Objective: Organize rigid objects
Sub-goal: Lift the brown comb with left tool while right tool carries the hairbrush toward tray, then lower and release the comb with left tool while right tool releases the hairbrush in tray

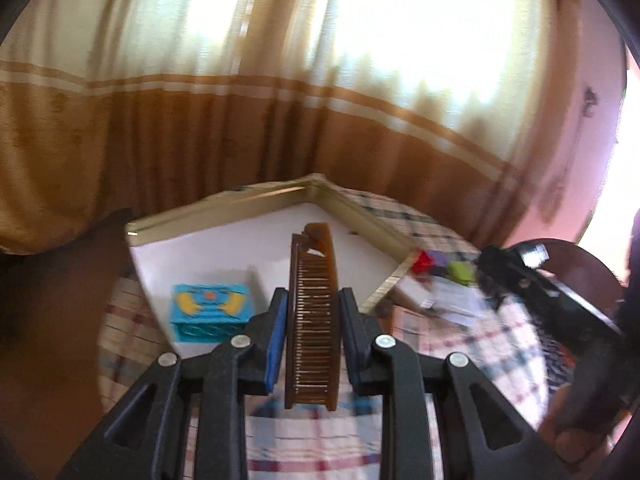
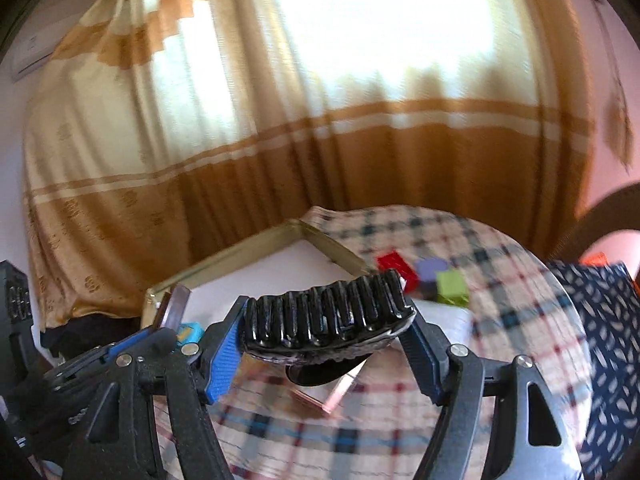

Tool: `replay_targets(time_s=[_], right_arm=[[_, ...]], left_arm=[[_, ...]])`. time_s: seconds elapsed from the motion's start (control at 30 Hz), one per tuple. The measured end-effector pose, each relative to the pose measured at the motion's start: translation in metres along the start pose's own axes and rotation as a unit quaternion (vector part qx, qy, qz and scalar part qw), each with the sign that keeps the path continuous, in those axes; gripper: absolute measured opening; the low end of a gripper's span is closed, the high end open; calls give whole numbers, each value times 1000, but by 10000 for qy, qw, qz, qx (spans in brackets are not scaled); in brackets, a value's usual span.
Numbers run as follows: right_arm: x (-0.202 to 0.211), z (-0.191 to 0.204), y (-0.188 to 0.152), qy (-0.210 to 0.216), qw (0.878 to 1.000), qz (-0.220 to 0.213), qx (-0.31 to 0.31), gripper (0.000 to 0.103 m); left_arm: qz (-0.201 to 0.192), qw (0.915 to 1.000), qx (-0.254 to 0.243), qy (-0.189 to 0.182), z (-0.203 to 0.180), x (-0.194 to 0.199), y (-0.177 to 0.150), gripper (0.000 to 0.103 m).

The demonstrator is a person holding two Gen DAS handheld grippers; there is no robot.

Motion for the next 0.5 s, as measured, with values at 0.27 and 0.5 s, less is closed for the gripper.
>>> replay_targets(time_s=[0.27, 0.5], right_arm=[[-28, 29, 6, 90, 9995, -60, 284, 73], [-51, 32, 9, -120, 9983, -203, 534, 74]], left_arm=[[22, 9984, 48, 565, 25, -22, 3, 24], [107, 9972, 205, 704, 29, -40, 4, 24]])
Point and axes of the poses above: each gripper's, at about its wrist camera, not at the fingertips, and x roughly against the way its jaws point, z to its left, y to its top, the point moved 7 cm from there along -x, roughly the way its jaws point, and after that the axes turned 3 degrees about y, right-handed, at the moved point
